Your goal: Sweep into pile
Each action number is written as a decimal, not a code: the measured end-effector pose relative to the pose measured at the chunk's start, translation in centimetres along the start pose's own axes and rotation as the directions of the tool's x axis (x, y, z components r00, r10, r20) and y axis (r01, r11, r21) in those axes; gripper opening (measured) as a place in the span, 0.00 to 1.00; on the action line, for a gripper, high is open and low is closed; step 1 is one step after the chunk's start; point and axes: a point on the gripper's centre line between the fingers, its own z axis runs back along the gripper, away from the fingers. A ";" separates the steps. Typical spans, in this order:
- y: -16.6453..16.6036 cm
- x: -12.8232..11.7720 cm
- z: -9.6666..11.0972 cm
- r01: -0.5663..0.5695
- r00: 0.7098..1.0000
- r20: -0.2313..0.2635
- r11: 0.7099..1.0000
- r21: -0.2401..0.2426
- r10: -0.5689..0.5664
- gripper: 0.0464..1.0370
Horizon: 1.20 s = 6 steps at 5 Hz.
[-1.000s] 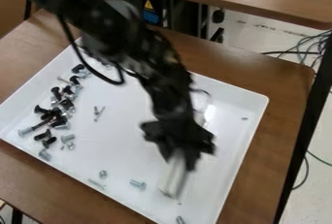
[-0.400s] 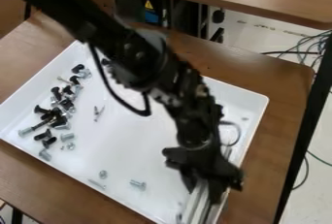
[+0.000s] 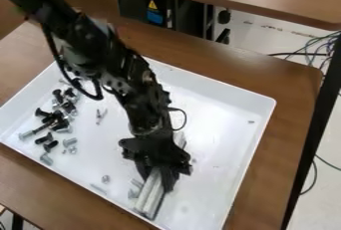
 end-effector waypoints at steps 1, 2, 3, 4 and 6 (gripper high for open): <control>4.1 0.5 0.1 0.001 1.000 -0.011 0.999 0.050 0.000 0.32; 8.8 0.5 0.6 -0.035 0.999 -0.006 0.997 0.074 0.036 0.32; 12.7 0.3 1.1 -0.041 0.999 -0.003 0.996 0.085 0.041 0.32; 15.7 0.1 1.7 -0.022 1.000 -0.019 0.996 0.092 0.024 0.32; 20.1 0.1 2.7 0.015 0.997 -0.076 0.993 0.119 -0.006 0.32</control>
